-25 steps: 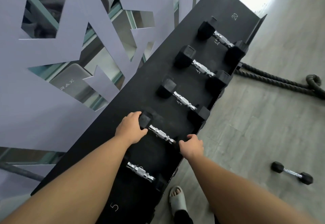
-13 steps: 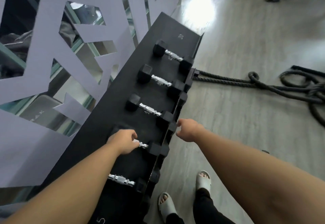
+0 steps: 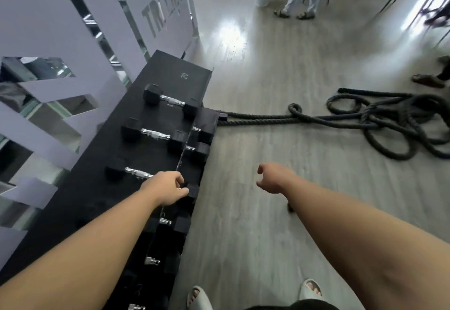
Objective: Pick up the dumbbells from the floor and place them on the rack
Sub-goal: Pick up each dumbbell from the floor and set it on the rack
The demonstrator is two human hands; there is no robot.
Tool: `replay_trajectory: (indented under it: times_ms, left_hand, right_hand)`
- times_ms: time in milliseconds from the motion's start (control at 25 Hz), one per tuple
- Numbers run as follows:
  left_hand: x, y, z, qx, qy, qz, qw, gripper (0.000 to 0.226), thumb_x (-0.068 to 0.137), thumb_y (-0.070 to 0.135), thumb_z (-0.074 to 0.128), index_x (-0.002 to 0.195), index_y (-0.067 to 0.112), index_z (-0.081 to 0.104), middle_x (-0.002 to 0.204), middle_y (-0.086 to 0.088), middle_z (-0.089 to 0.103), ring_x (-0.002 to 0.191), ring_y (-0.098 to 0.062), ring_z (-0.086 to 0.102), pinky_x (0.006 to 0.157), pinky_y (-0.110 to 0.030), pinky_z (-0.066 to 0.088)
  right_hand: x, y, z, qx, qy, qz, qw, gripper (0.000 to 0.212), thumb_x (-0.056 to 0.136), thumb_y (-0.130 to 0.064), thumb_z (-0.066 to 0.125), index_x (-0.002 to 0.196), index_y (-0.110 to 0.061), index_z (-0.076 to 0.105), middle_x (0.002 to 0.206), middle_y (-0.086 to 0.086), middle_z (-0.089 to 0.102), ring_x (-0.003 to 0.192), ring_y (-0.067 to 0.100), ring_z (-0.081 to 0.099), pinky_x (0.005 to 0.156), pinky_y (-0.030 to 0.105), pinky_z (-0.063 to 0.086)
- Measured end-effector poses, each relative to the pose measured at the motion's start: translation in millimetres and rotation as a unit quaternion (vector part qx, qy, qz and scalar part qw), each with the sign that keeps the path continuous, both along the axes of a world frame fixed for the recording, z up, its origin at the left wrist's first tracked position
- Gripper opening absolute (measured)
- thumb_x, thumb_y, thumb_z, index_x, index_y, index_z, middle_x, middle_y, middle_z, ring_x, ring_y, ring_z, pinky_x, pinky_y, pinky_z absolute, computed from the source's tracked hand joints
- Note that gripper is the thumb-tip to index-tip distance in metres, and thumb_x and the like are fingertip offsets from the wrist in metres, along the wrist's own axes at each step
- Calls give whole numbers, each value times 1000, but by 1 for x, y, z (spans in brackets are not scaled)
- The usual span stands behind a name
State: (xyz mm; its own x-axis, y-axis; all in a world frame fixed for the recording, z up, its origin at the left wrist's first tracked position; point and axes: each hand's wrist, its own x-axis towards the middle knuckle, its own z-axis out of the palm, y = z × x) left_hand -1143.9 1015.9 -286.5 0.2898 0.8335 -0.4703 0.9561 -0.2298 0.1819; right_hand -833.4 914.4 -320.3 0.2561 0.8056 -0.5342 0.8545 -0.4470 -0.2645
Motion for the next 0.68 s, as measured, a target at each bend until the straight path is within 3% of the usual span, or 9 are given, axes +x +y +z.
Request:
replay_trajectory:
  times_ms: [120,320,480,680]
  left_hand:
    - [91,-33,-12,-8,8,-4,1000,36,77,61,67,106,39,66,104,20,70,100,-11,65,92,-33,53]
    - [217,-82,-43,-29,-9,-11,999,46,79,61,69,116,35,65,112,13,71,105,-15,66,94,-34,52]
    - [282,-106,-61,-38,2,-34,999,46,81,61,65,119,35,64,116,15,71,109,-15,65,94,-35,48]
    - [330,-92,-98,-10,5,-53,999,41,84,61,60,115,33,64,111,14,72,110,-16,64,99,-40,41]
  right_hand:
    - [87,-38,-5,-5,-8,0,1000,49,93,-39,58,139,-23,54,137,3,61,121,27,59,83,34,46]
    - [201,-85,-18,-32,-10,5,999,47,92,-36,57,137,-20,55,135,5,61,119,30,59,92,39,51]
    - [253,-106,-42,-64,-4,-5,998,46,89,-31,57,134,-21,57,128,4,64,112,28,61,78,34,47]
    - [299,-108,-92,-79,39,-81,993,46,89,-32,59,132,-17,57,116,6,66,99,28,62,72,33,46]
